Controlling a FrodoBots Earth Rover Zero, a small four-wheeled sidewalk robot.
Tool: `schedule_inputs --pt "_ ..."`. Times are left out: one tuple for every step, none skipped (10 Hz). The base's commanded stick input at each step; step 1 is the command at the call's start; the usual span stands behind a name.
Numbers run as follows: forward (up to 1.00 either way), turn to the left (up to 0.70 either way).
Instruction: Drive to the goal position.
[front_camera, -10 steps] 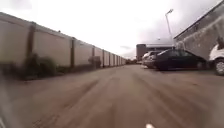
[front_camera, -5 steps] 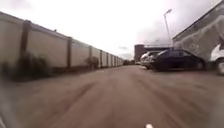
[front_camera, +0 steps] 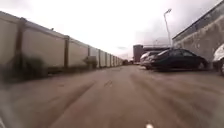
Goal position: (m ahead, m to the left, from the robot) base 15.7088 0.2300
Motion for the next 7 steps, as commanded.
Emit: schedule_inputs --pt "0.60 -0.15" --pt "0.60 -0.15" --pt "0.60 -0.15" --pt "0.60 -0.15" --pt "0.60 -0.15" --pt "0.60 -0.15" --pt "0.60 -0.14"
